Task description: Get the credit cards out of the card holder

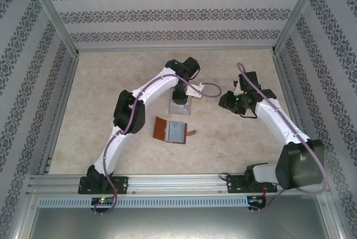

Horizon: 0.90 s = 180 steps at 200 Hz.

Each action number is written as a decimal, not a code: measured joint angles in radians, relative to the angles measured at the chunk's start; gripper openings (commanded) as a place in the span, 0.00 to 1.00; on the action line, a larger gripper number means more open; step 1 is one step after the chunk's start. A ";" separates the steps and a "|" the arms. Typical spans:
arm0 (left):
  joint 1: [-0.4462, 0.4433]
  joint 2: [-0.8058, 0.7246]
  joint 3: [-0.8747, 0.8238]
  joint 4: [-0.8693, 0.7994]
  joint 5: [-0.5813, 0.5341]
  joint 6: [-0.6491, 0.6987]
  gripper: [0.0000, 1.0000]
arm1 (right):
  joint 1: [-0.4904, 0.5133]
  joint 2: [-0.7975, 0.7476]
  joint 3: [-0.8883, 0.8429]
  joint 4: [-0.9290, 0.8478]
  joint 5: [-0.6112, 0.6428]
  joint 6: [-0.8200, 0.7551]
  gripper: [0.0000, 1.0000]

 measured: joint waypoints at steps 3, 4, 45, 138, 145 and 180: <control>0.000 0.000 0.000 0.000 0.001 0.000 0.43 | 0.000 0.000 0.000 0.000 0.000 0.000 0.32; 0.000 0.000 0.000 0.000 0.001 0.000 0.43 | 0.000 0.000 0.000 0.000 0.000 0.000 0.32; 0.000 0.000 -0.001 0.000 0.002 0.000 0.43 | 0.000 0.000 0.000 0.000 0.000 0.000 0.32; 0.004 -0.195 -0.224 0.119 0.068 -0.191 0.42 | 0.131 0.002 0.001 0.002 -0.012 0.031 0.31; 0.005 -0.227 -0.255 0.140 0.075 -0.220 0.42 | 0.151 0.007 0.001 0.004 -0.013 0.035 0.31; 0.006 -0.372 -0.407 0.251 0.102 -0.374 0.42 | 0.249 0.051 0.001 0.024 -0.032 0.073 0.31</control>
